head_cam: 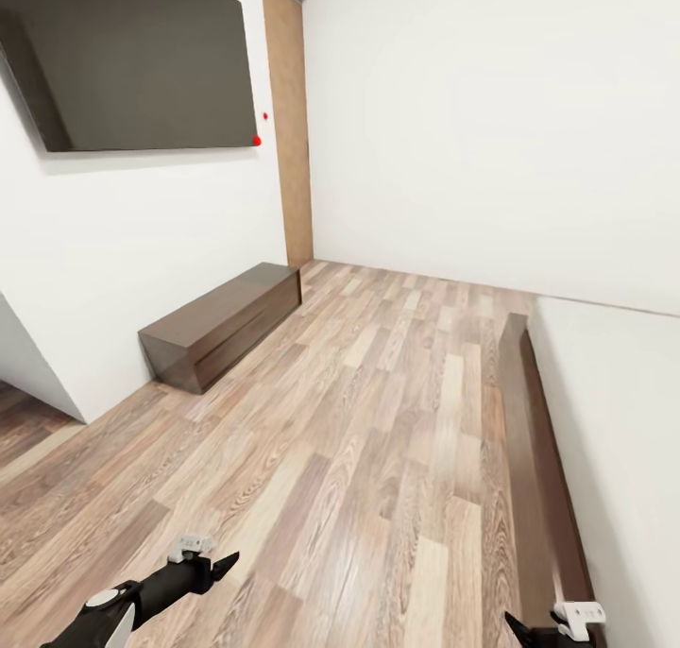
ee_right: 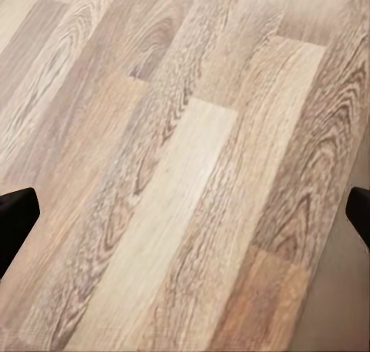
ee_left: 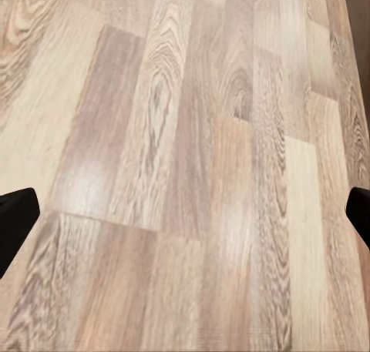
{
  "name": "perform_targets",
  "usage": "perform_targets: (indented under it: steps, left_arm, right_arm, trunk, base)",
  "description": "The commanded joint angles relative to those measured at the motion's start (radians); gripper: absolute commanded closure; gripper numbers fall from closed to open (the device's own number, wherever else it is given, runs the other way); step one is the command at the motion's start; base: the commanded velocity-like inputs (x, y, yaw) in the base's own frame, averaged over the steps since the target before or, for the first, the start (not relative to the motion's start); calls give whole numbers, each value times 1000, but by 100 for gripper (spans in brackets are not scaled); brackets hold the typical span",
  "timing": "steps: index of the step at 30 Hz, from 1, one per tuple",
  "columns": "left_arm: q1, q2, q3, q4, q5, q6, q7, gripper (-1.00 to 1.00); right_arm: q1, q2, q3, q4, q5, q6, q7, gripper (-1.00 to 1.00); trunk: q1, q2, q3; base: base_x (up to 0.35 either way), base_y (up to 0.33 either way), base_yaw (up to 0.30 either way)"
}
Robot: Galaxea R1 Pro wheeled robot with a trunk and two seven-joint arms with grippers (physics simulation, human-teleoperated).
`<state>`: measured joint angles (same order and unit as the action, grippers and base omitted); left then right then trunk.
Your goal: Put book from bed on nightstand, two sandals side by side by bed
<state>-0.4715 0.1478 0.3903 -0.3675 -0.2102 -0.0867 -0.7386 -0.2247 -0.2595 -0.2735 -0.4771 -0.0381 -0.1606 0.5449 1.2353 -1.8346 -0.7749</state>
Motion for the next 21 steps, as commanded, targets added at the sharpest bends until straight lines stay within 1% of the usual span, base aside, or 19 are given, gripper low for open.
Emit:
perform_targets:
  steps: [1,21]
  left_arm:
    - [-1,0,7,1,-11,-8,-4,-100]
    - [-1,-1,7,1,-11,-8,-4,-100]
  right_arm:
    - [-1,0,-4,1,-4,0,8,-100]
    - [-1,1,-4,2,-3,0,8,-100]
  trunk:
    - [0,0,-1]
    - [0,0,-1]
  base:
    - [334,0,0]
    - [335,0,0]
